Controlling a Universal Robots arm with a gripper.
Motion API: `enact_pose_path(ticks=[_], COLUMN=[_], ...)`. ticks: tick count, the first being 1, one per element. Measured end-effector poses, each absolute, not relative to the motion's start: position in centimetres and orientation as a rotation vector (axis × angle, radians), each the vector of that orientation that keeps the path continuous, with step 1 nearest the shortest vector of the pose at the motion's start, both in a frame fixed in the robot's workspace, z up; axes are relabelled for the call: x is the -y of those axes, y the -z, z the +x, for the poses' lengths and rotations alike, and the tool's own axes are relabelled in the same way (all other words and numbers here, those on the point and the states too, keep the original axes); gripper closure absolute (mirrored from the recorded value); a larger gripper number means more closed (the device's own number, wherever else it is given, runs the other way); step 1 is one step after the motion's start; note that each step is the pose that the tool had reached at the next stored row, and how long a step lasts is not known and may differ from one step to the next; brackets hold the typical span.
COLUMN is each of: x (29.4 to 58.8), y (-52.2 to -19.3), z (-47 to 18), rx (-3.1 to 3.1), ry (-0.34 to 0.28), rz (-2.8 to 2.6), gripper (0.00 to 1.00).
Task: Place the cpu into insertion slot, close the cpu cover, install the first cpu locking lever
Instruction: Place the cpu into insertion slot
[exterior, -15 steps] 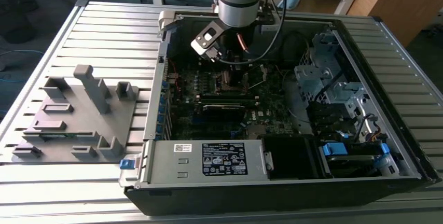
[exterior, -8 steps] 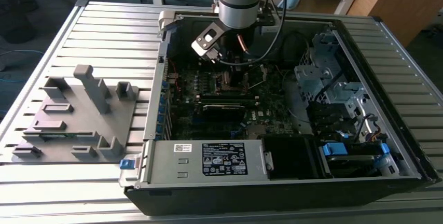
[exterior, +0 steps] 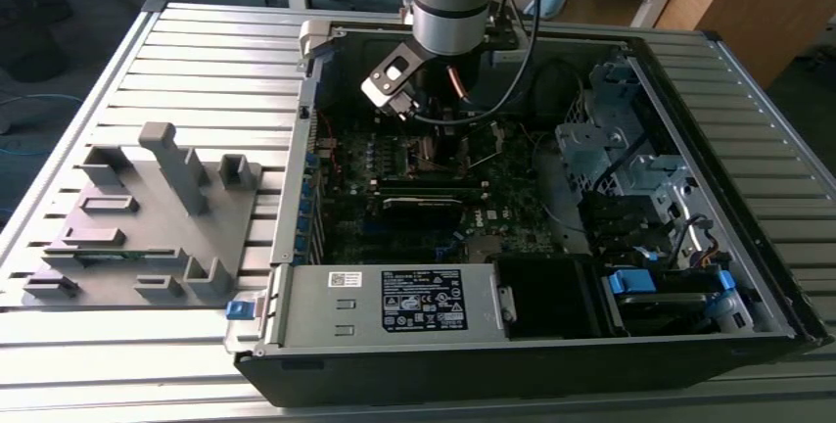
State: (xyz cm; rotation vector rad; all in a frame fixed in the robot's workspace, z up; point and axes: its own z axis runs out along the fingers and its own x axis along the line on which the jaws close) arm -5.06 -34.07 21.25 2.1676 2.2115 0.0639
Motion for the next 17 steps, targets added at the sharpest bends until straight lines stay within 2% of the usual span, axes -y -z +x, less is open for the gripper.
enact_pose_path(ticks=[17], x=[34.06], y=[-20.82], z=[-5.06], rx=[-2.200], ry=[-0.063], rz=[2.179], gripper=[0.46])
